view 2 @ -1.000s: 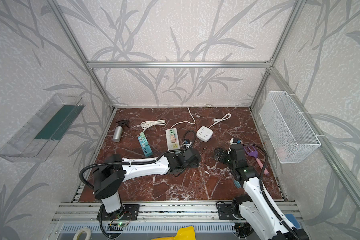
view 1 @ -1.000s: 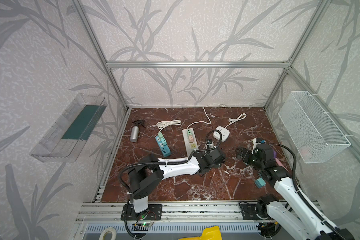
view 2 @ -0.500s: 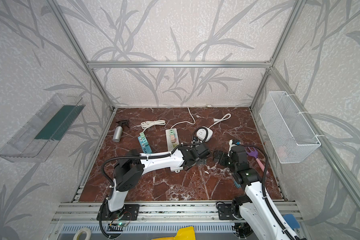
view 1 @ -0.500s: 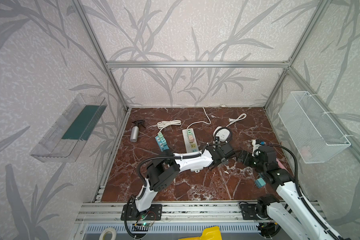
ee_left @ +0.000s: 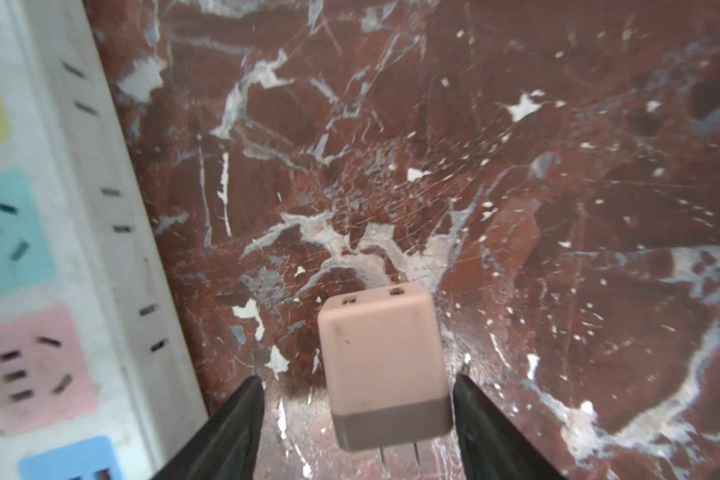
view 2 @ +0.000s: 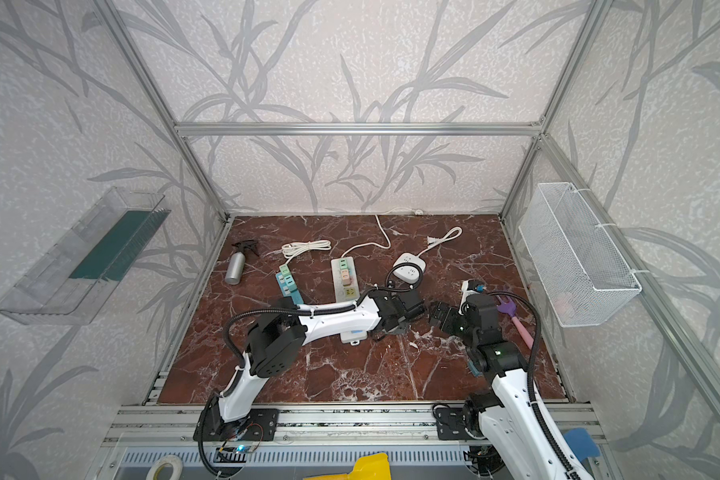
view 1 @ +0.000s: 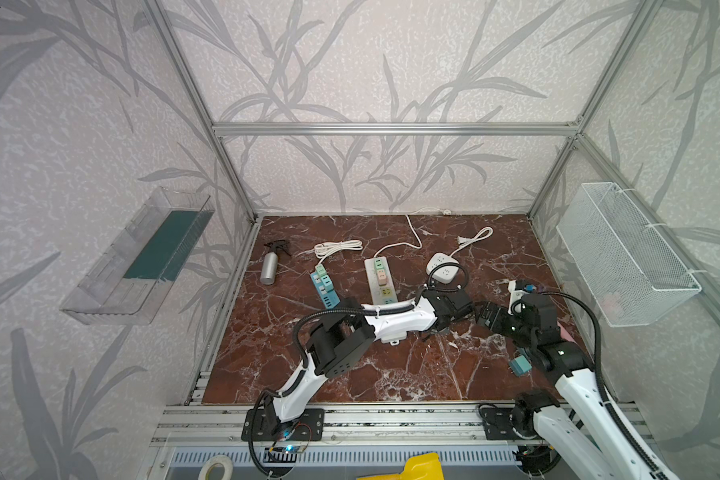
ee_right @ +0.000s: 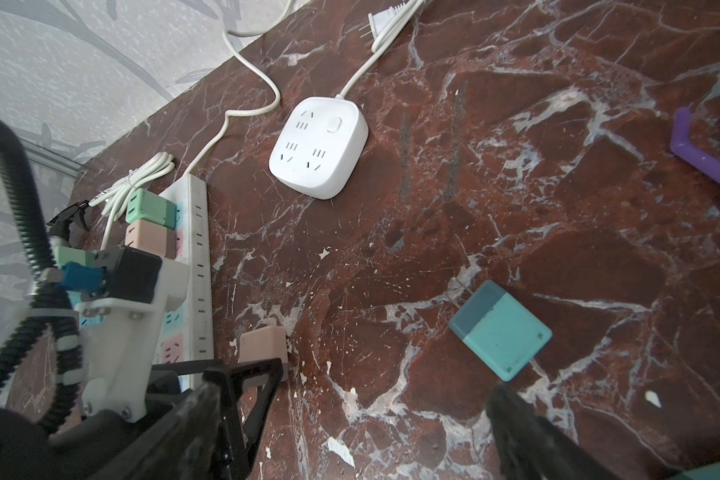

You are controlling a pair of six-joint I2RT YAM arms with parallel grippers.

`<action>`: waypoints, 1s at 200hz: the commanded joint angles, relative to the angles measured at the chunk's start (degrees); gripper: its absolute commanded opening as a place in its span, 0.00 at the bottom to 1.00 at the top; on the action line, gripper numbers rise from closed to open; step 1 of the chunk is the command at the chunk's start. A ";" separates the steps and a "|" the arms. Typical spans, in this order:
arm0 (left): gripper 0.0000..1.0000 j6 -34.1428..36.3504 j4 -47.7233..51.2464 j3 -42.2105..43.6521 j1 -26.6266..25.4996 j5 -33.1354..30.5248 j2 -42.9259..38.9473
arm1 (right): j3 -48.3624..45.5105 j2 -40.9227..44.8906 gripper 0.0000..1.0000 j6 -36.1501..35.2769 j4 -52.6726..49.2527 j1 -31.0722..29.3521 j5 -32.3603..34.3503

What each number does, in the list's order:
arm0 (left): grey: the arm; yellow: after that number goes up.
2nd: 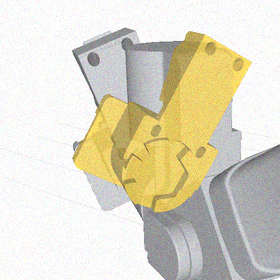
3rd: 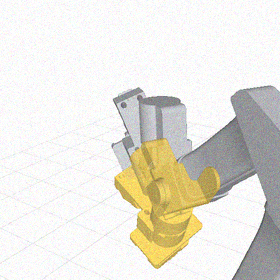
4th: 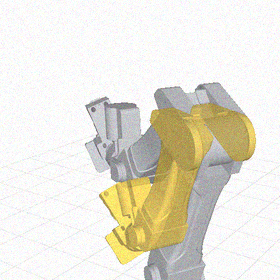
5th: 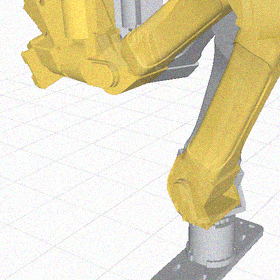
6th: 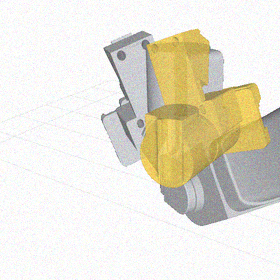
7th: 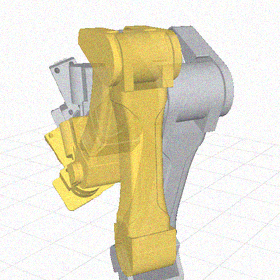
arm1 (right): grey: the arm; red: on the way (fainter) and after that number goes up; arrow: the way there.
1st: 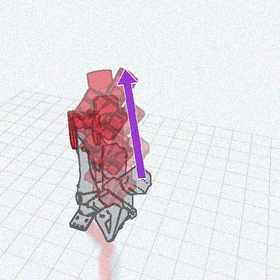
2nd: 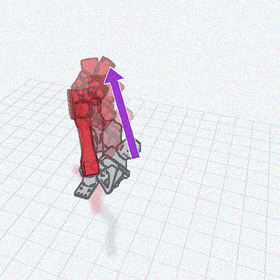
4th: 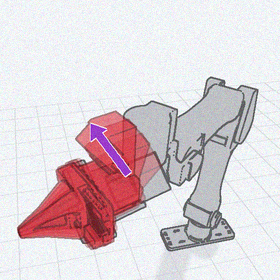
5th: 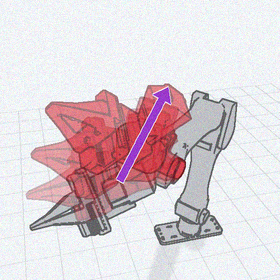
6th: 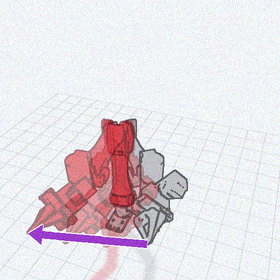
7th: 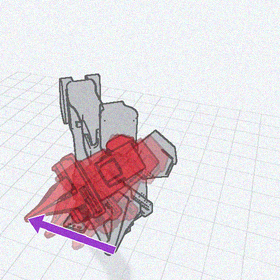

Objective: Insert the plug

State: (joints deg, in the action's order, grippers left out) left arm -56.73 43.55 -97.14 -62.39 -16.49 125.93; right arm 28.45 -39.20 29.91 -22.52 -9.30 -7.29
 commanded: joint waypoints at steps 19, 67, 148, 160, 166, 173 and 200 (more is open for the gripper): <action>0.60 -0.03 1.75 -2.33 1.28 0.92 2.52 | 0.51 0.52 0.99 -0.82 -0.07 0.60 -1.93; 0.56 4.57 2.27 -2.29 2.35 0.84 2.43 | 0.16 -0.53 0.99 -0.86 0.88 0.68 -3.43; 0.11 14.79 -2.06 0.67 1.88 2.84 -2.89 | -0.30 -0.48 1.00 -0.93 0.97 0.73 -3.10; 0.08 18.69 -7.87 4.09 1.46 3.84 -7.01 | -0.74 -0.46 0.99 -0.78 1.41 0.72 -3.00; 0.06 20.94 -11.30 6.28 1.22 4.54 -9.48 | -0.92 -0.59 0.98 -0.69 1.66 0.77 -3.11; 0.05 23.97 -16.03 9.37 1.02 5.62 -12.34 | -1.06 -0.86 0.97 -0.71 1.92 0.73 -3.21; 0.01 34.91 -38.98 24.90 0.89 10.08 -24.24 | -0.15 -3.18 0.88 -0.88 3.03 0.69 -5.68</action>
State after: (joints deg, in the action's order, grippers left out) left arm -34.39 27.16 -81.41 -61.14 -10.17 112.40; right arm 28.10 -40.66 29.89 -21.61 -8.82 -10.55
